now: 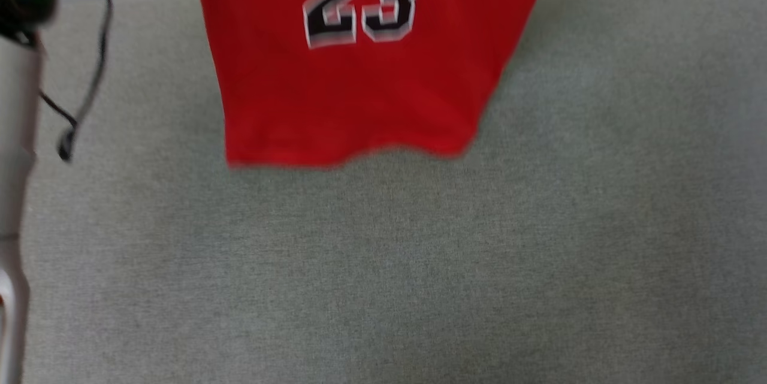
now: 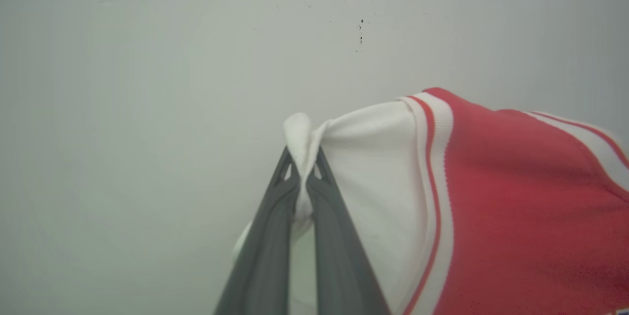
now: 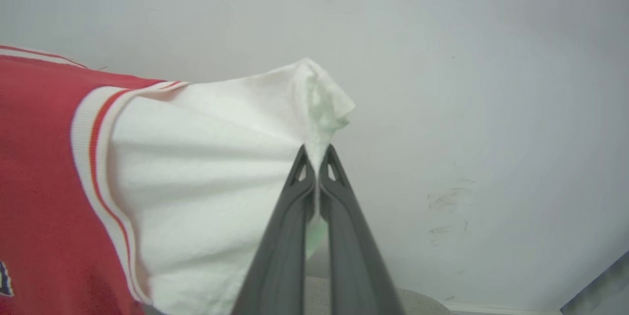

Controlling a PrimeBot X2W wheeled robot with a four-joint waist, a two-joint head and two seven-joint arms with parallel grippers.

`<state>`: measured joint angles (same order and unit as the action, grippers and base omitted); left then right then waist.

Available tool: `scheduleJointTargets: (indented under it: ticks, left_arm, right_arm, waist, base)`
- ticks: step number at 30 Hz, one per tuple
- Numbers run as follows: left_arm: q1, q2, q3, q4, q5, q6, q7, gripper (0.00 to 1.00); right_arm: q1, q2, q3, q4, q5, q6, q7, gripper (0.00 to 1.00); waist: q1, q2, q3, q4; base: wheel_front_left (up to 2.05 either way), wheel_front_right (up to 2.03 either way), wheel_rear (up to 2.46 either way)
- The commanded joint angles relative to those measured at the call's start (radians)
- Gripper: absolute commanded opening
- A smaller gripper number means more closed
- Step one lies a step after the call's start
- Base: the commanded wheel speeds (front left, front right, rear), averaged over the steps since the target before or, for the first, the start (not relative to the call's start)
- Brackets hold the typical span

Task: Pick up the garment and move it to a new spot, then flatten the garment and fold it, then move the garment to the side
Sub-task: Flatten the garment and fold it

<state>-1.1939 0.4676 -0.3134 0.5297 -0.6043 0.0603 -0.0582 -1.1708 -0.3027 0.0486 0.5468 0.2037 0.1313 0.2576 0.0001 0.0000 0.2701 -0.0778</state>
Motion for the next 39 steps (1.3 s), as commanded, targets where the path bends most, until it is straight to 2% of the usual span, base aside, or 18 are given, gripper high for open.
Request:
scheduleJointTargets:
  ticks: [1, 6, 12, 16, 23, 30, 35, 39]
  left_arm:
    - [-0.045, 0.010, 0.005, 0.013, 0.011, -0.006, -0.012, 0.00]
    - [-0.223, 0.005, 0.011, 0.082, 0.032, -0.026, -0.072, 0.00]
    - [-0.337, -0.013, -0.004, 0.162, 0.047, -0.061, -0.111, 0.00]
    - [-0.349, -0.038, -0.021, 0.238, 0.041, -0.084, -0.127, 0.00]
    - [-0.288, -0.090, -0.027, 0.383, 0.014, -0.124, -0.176, 0.00]
    - [-0.090, -0.116, -0.009, 0.437, -0.004, -0.155, -0.207, 0.00]
    - [0.197, -0.125, 0.065, 0.307, 0.005, -0.151, -0.208, 0.00]
    - [0.468, -0.158, 0.130, 0.152, 0.020, -0.130, -0.209, 0.00]
  right_arm:
    - [-0.044, -0.002, -0.003, 0.002, -0.011, -0.001, -0.013, 0.00]
    - [-0.220, -0.012, 0.006, 0.034, -0.041, -0.001, -0.093, 0.00]
    - [-0.343, -0.015, 0.046, 0.078, -0.038, -0.001, -0.151, 0.00]
    - [-0.356, 0.008, 0.079, 0.118, -0.031, -0.001, -0.173, 0.00]
    - [-0.291, 0.054, 0.139, 0.211, 0.003, -0.001, -0.221, 0.00]
    - [-0.105, 0.059, 0.207, 0.265, 0.090, -0.001, -0.289, 0.00]
    - [0.133, 0.036, 0.234, 0.215, 0.160, -0.001, -0.335, 0.00]
    - [0.370, 0.010, 0.223, 0.143, 0.198, -0.001, -0.346, 0.00]
  waist:
    - [-0.0001, 0.0000, 0.082, -0.005]
    - [-0.0001, 0.0000, 0.167, -0.002]
    - [-0.0001, 0.0000, 0.233, 0.005]
    - [-0.0001, 0.0000, 0.273, 0.010]
    - [-0.0001, 0.0000, 0.292, 0.008]
    - [-0.0001, 0.0000, 0.203, 0.012]
    - [-0.0001, 0.0000, 0.086, 0.020]
    - [-0.0001, 0.0000, -0.007, 0.031]
  base:
    - [0.00, 0.00, 0.00]
    - [0.00, 0.00, 0.00]
    - [0.00, 0.00, 0.00]
    - [0.00, 0.00, 0.00]
    - [0.00, 0.00, 0.00]
    - [0.00, 0.00, 0.00]
    - [0.00, 0.00, 0.00]
    - [0.00, 0.00, 0.00]
